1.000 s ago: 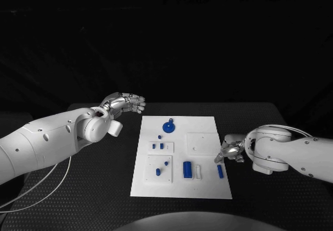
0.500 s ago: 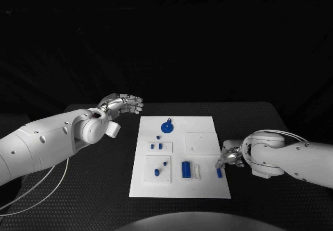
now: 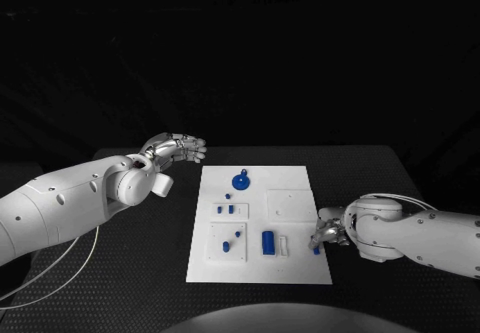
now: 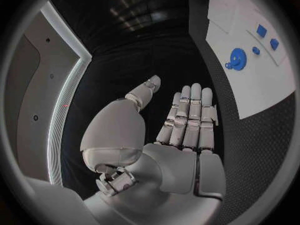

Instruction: Assemble the parts on the task board

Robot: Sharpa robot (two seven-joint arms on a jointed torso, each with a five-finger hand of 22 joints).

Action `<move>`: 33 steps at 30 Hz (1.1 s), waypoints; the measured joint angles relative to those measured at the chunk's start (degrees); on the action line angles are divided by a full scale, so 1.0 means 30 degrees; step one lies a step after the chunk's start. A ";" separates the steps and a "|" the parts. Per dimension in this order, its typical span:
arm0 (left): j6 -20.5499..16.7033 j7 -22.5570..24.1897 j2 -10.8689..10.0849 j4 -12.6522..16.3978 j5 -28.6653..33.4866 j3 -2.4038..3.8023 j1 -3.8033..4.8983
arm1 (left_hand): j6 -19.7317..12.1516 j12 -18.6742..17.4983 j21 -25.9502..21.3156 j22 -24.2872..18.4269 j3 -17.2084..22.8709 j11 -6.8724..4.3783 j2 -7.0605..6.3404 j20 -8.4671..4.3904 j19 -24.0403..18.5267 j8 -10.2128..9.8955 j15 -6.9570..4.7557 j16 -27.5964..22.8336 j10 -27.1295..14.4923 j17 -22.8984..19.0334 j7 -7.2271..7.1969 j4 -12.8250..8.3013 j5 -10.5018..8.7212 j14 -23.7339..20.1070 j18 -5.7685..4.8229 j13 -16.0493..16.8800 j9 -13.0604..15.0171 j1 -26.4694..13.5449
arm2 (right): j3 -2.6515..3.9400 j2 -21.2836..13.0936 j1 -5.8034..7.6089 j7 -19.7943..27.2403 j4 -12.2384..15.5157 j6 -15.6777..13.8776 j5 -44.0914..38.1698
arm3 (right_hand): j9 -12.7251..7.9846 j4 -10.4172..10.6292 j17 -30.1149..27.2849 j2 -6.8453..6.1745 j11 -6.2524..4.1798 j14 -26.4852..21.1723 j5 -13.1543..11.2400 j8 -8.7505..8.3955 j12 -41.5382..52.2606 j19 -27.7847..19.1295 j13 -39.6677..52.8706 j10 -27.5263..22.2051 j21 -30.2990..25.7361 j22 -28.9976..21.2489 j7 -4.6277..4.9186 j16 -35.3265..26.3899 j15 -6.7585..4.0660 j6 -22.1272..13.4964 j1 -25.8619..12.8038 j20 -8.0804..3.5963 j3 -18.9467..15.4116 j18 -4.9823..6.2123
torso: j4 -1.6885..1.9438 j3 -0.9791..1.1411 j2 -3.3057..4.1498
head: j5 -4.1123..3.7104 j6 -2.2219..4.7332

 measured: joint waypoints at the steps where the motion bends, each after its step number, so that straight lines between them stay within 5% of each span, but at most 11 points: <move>1: 0.0000 0.0000 -0.0007 0.0003 0.0000 0.0000 0.0000 | 0.0000 0.0000 0.0000 -0.0001 0.0000 0.0000 0.0000 0.0000 0.0000 0.0000 0.0000 0.0000 0.0000 0.0000 0.0000 0.0000 0.0000 0.0000 -0.0002 0.0000 0.0000 0.0000 | 0.0009 0.0049 -0.0019 -0.0001 -0.0028 -0.0002 -0.0091 | 0.0001 0.0000 0.0000 0.0000 0.0000 -0.0006 0.0000 0.0000 0.0000 0.0000 0.0000 0.0000 0.0000 0.0000 -0.0027 0.0000 -0.0006 0.0030 0.0000 0.0000 0.0000 0.0000 | 0.0002 0.0000 0.0002 | 0.0000 -0.0011; 3: 0.0001 0.0000 -0.0023 0.0015 0.0000 0.0000 0.0001 | 0.0000 0.0000 0.0000 -0.0001 0.0000 0.0000 0.0000 0.0000 0.0000 0.0000 0.0000 0.0000 0.0000 -0.0001 0.0000 0.0000 0.0000 0.0000 -0.0006 0.0001 0.0001 0.0000 | 0.0049 0.0145 -0.0091 -0.0002 -0.0081 -0.0015 -0.0308 | 0.0004 0.0000 0.0000 -0.0006 0.0001 -0.0038 0.0000 0.0000 0.0000 0.0000 -0.0001 0.0003 0.0000 0.0000 -0.0059 0.0000 -0.0038 0.0069 -0.0006 0.0000 -0.0001 -0.0001 | 0.0004 -0.0002 0.0002 | 0.0005 -0.0029; 4: 0.0001 0.0000 -0.0031 0.0018 0.0000 0.0000 0.0001 | 0.0001 0.0000 0.0000 -0.0001 0.0000 0.0000 0.0000 0.0000 0.0000 0.0000 0.0000 0.0000 0.0000 -0.0001 0.0000 0.0000 0.0000 -0.0001 -0.0006 -0.0008 0.0000 0.0000 | 0.0073 0.0201 -0.0159 -0.0005 -0.0117 -0.0049 -0.0475 | 0.1062 -0.0001 0.0001 -0.0039 0.0001 -0.0046 0.0000 -0.0001 0.0000 0.0000 -0.0001 0.0003 0.0000 0.0000 -0.0065 0.0000 -0.0045 0.0075 -0.0038 0.0000 -0.0001 0.0000 | 0.0004 -0.0002 0.0002 | 0.0015 -0.0042; 5: 0.0001 -0.0001 -0.0036 0.0019 0.0000 0.0000 0.0001 | 0.0001 0.0000 0.0000 0.0001 0.0000 0.0000 0.0000 0.0000 0.0000 0.0000 0.0000 0.0000 0.0000 0.0000 0.0000 0.0000 0.0000 -0.0001 -0.0008 -0.0017 0.0000 0.0000 | 0.0084 0.0247 -0.0204 -0.0013 -0.0146 -0.0082 -0.0614 | 0.1364 -0.0001 0.0000 -0.0059 0.0001 -0.0046 0.0000 -0.0001 0.0000 0.0000 -0.0001 0.0004 0.0000 0.0000 -0.0091 0.0000 -0.0046 0.0102 -0.0058 0.0000 -0.0001 -0.0001 | 0.0004 -0.0002 0.0000 | 0.0026 -0.0053; 11: 0.0006 -0.0003 -0.0045 0.0027 0.0000 0.0000 0.0004 | 0.0001 0.0000 0.0000 0.0019 0.0000 0.0000 0.0000 0.0000 0.0000 0.0000 0.0000 0.0001 0.0000 0.0017 0.0001 0.0000 0.0000 -0.0001 -0.0017 -0.0016 0.0002 0.0000 | 0.0156 0.0645 -0.0463 -0.0062 -0.0225 -0.0496 -0.1701 | 0.1883 -0.0084 -0.0028 -0.0072 0.0004 -0.0043 0.0000 0.0061 -0.0001 0.0000 -0.0002 0.0008 0.0001 0.0000 -0.0086 0.0000 -0.0044 0.0167 -0.0071 0.0001 0.0082 0.0000 | -0.0005 -0.0002 -0.0002 | 0.0086 -0.0090; 15: 0.0014 -0.0004 -0.0056 0.0043 0.0000 0.0000 0.0004 | 0.0001 0.0000 0.0000 0.0019 0.0042 0.0000 0.0000 0.0000 0.0000 0.0000 0.0000 0.0000 0.0000 0.0017 0.0001 0.0042 0.0000 -0.0001 -0.0022 -0.0016 0.0002 0.0000 | 0.0170 0.0909 -0.0590 -0.0064 -0.0227 -0.0708 -0.2535 | 0.2581 -0.0618 -0.0073 0.0569 0.0031 -0.0040 0.0000 0.0199 -0.0093 -0.0010 -0.0013 0.0036 0.0002 0.0024 -0.0082 -0.0001 -0.0041 0.0174 0.0579 -0.0007 0.0611 -0.0002 | 0.0000 -0.0002 -0.0004 | 0.0123 -0.0090; 25: 0.0018 -0.0008 -0.0108 0.0062 0.0000 -0.0003 -0.0002 | 0.0001 0.0000 0.0000 0.0028 -0.0010 0.0000 0.0000 0.0000 0.0000 0.0000 0.0000 0.0000 0.0000 0.0034 0.0001 0.0092 0.0000 0.0000 -0.0032 -0.0014 0.0005 0.0000 | 0.0122 0.1087 -0.0748 -0.0103 0.0081 -0.1204 -0.3678 | 0.2683 -0.1195 -0.0239 0.0100 0.0208 -0.0217 -0.0075 0.0464 -0.0226 -0.0213 -0.0053 -0.0140 0.0002 0.0024 -0.0253 -0.0001 0.0140 -0.0017 0.2275 -0.0005 0.1661 -0.0002 | -0.0009 -0.0002 -0.0005 | 0.0157 -0.0134; 33: 0.0024 -0.0009 -0.0063 0.0078 0.0000 -0.0003 -0.0001 | 0.0002 0.0000 0.0000 0.0035 -0.0010 0.0049 0.0000 0.0000 0.0000 0.0000 -0.0001 -0.0063 0.0049 0.0053 0.0001 0.0092 0.0000 -0.0001 -0.0042 -0.0030 -0.0012 0.0000 | 0.0110 0.1007 -0.0767 -0.0118 0.0102 -0.1681 -0.2990 | 0.2687 -0.0993 -0.0334 0.0300 0.0278 -0.0153 0.0152 0.0460 -0.0243 -0.0300 -0.0053 -0.0069 0.0002 0.0023 -0.0130 -0.0002 0.0282 0.0080 0.2727 0.0084 0.2456 -0.0056 | -0.0018 0.0007 -0.0005 | 0.0178 -0.0106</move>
